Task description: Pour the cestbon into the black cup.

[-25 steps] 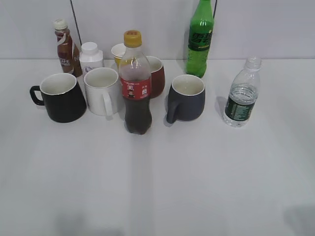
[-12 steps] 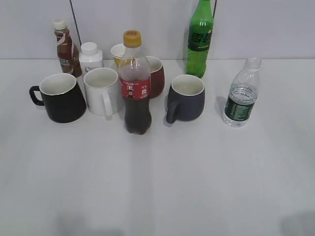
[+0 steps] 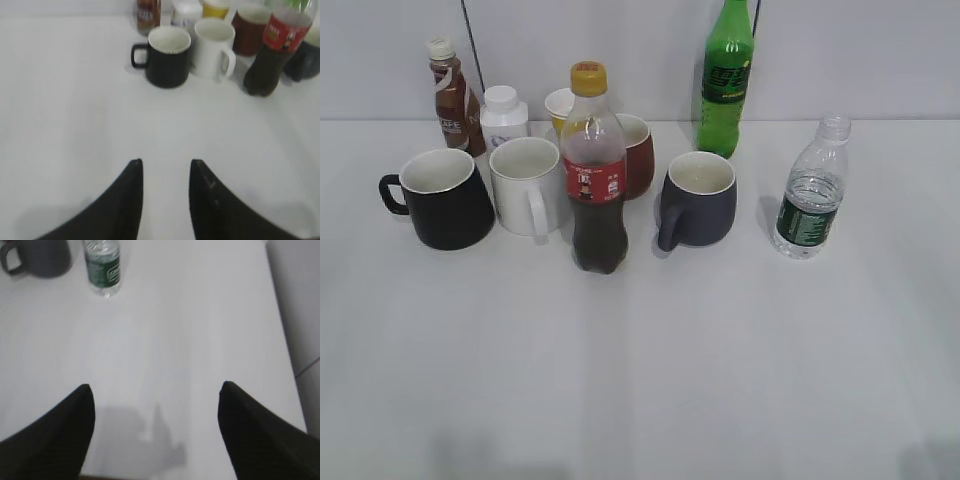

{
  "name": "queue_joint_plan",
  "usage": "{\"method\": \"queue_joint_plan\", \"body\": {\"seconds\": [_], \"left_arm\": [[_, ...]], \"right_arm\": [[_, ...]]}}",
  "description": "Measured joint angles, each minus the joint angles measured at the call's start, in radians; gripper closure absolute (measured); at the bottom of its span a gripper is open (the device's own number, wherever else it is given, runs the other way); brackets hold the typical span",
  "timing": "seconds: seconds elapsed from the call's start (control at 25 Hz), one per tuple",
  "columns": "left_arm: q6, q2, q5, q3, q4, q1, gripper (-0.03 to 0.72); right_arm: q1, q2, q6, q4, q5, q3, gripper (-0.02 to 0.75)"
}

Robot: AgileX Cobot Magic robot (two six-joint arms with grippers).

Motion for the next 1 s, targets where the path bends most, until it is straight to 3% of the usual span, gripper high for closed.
{"method": "queue_joint_plan", "body": {"seconds": [0.2, 1.0], "left_arm": [[-0.001, -0.041, 0.000, 0.001, -0.004, 0.013, 0.445], [-0.001, -0.041, 0.000, 0.001, 0.023, 0.015, 0.446]], "right_arm": [[-0.068, -0.084, 0.000, -0.008, 0.000, 0.000, 0.148], [-0.072, -0.087, 0.000, -0.021, -0.001, 0.000, 0.148]]}}
